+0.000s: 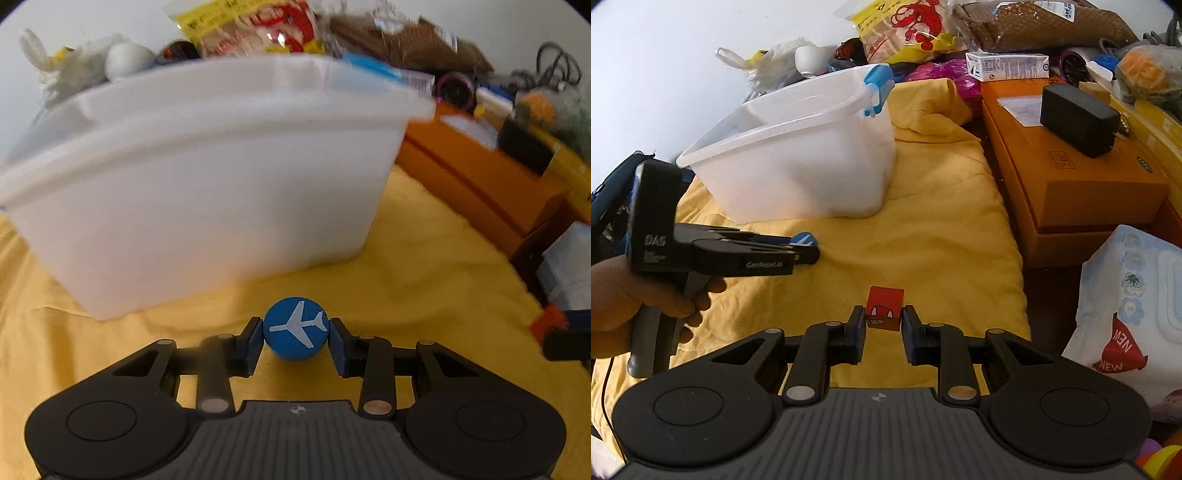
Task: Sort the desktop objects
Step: 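Carry the airplane disc and red cube into the white bin and open both tools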
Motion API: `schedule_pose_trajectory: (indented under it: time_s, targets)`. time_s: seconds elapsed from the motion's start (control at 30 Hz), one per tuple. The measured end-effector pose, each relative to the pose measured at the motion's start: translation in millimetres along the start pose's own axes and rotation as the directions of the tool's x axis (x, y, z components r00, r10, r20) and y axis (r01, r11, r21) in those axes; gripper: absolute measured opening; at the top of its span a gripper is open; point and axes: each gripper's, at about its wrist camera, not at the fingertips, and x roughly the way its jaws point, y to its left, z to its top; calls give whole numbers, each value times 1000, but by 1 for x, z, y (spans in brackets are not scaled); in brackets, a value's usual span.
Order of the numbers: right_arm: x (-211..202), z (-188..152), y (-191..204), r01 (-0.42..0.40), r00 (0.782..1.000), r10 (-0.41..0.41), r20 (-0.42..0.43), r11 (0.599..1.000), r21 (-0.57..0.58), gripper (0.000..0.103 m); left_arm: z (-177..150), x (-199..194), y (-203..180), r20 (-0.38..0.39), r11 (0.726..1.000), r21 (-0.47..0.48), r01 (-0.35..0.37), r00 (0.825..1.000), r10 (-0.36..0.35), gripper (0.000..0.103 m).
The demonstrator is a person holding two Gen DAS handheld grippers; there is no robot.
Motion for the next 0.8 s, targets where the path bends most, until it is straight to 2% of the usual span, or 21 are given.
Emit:
schedule_pose_trajectory:
  time_s: [0.13, 0.23, 0.37, 0.47, 0.6, 0.8]
  targets:
    - [-6, 12, 10, -36, 999, 37, 36, 999, -23, 24, 11, -55, 13, 68, 999, -43, 34, 997, -31, 42]
    - [-11, 35, 24, -77, 993, 80, 82, 996, -44, 24, 31, -95, 27, 110, 995, -76, 61, 993, -53, 42]
    - [-15, 80, 43, -111, 983, 122, 139, 990, -82, 24, 61, -122, 49, 126, 995, -100, 25, 992, -12, 42]
    - [-14, 117, 55, -116, 976, 133, 170, 987, -108, 24, 88, -127, 63, 140, 995, -99, -28, 989, 42, 42]
    - [-6, 157, 66, -121, 977, 138, 164, 986, -112, 24, 118, -121, 90, 114, 991, -127, -44, 992, 59, 42]
    - [24, 192, 74, -102, 991, 112, 73, 987, -126, 24, 146, -99, 106, 58, 985, -165, -47, 997, 58, 42]
